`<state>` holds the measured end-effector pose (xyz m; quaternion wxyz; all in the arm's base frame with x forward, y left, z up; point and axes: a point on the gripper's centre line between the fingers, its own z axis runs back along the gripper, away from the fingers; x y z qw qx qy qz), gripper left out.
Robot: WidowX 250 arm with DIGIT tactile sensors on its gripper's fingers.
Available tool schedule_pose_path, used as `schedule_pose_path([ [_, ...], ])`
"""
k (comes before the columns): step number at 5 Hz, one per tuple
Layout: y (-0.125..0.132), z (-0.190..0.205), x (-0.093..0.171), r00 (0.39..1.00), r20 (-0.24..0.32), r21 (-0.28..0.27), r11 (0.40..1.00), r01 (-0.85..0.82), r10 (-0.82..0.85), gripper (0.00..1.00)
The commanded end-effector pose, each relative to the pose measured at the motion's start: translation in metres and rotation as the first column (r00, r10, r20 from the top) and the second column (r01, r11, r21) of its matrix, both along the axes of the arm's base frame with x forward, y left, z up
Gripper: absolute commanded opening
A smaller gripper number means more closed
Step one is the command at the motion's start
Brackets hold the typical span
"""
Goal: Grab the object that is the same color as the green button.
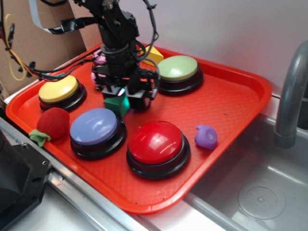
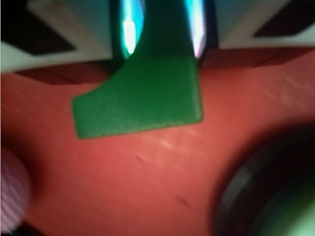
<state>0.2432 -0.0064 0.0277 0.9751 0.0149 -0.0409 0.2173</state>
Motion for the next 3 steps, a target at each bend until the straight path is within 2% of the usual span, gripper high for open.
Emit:
schedule_pose_path([
  [1, 0.012, 0.107, 0.013, 0.969, 0.014, 0.108, 0.964, 0.243, -0.246, 0.00],
  [2, 0.023, 0.156, 0.002, 0.955, 0.060, 0.077, 0.955, 0.286, -0.291, 0.00],
  [3, 0.042, 0.171, -0.002, 0.963, 0.091, 0.038, 0.967, 0.251, -0.253, 0.00],
])
